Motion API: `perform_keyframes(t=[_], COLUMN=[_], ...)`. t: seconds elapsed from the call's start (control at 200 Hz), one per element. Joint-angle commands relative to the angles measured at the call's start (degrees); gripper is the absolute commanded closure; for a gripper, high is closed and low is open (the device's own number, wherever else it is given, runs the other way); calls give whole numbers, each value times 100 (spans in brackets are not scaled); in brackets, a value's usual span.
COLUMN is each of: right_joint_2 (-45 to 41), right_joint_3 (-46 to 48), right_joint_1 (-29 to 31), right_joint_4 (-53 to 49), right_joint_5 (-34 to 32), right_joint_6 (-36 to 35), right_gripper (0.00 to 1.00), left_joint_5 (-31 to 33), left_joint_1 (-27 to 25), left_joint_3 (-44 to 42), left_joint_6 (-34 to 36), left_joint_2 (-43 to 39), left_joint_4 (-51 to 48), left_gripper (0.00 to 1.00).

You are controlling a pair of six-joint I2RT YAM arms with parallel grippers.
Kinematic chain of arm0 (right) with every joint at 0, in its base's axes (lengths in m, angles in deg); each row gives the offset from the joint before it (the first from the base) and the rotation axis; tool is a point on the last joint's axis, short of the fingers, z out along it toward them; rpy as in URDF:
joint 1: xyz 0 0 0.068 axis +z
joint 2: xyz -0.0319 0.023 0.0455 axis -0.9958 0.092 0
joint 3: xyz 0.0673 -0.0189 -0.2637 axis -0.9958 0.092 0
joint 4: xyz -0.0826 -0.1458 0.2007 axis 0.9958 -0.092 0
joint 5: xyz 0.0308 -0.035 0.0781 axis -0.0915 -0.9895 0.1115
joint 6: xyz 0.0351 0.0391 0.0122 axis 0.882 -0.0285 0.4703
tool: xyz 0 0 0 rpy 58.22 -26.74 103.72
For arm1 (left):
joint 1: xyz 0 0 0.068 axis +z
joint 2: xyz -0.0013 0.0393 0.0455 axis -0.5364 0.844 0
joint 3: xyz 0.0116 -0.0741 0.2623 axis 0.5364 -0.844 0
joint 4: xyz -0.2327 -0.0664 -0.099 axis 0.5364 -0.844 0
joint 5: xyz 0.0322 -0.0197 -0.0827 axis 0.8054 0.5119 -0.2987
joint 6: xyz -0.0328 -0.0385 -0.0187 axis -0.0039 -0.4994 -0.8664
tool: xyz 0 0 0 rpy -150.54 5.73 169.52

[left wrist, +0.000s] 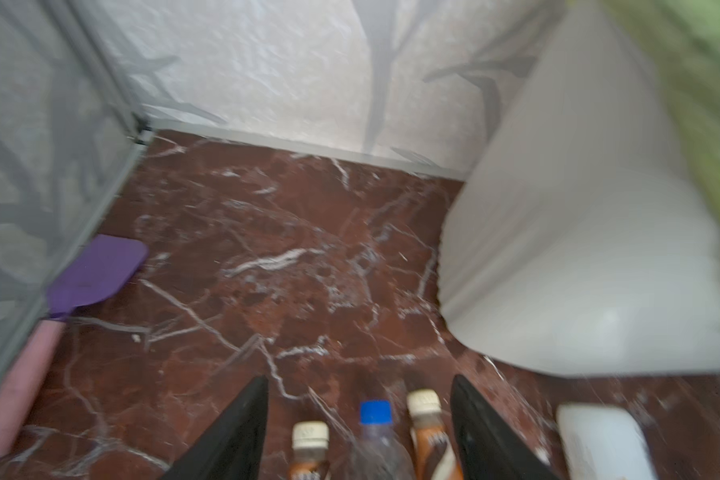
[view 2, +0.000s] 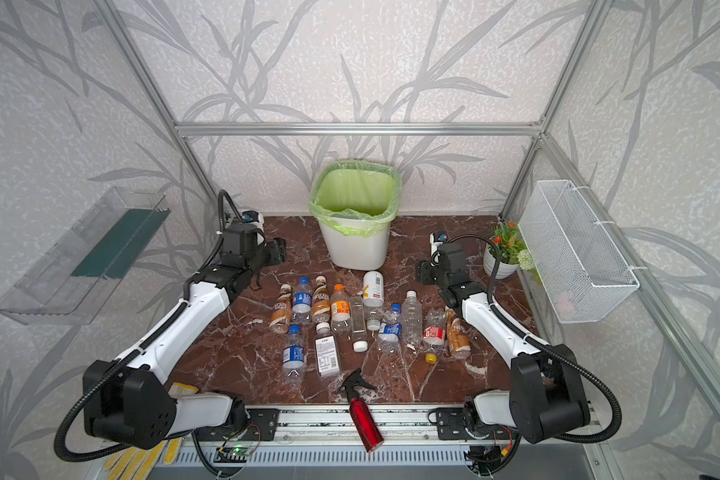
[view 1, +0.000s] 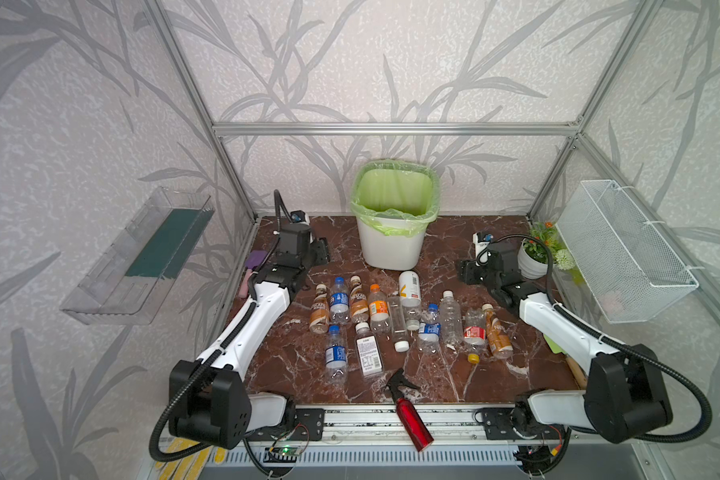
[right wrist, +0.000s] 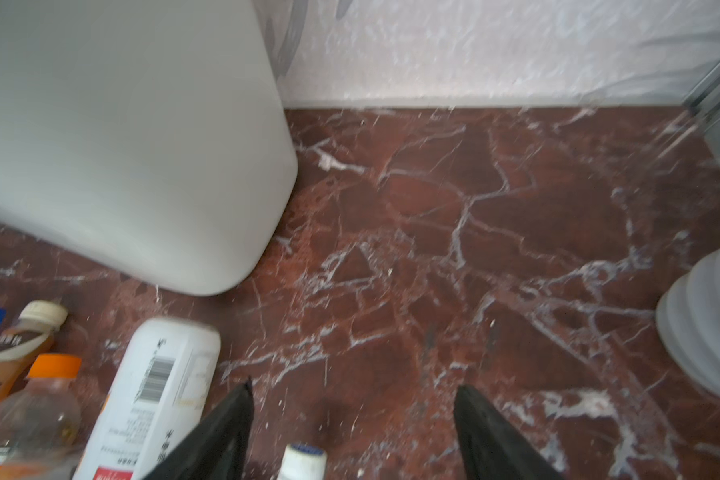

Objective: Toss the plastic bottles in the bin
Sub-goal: 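Raise both arms from rest and move both grippers over the bottles, then lower the right gripper onto the clear white-cap bottle and close it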

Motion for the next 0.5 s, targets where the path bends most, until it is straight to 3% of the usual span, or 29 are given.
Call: perform_keyframes(t=[0.0, 0.22, 0.495], right_joint_2=[-46, 122, -41], right_joint_3=[-153, -532, -211], right_joint_1=[382, 958, 1473], right_joint_4=[-869, -2082, -2549], right_joint_5=[-313, -553, -596], right_joint_6=[359, 1053, 1885], right_gripper=[24, 27, 27], left_joint_5=[-830, -1498, -1616], left_joint_1=[14, 12, 14], left_joint_3=[-1, -412, -613], left_joint_6=[357, 324, 272], left_joint_2=[-33, -125, -258], left_joint_4=[-771, -137, -28], left_gripper=[31, 31, 30])
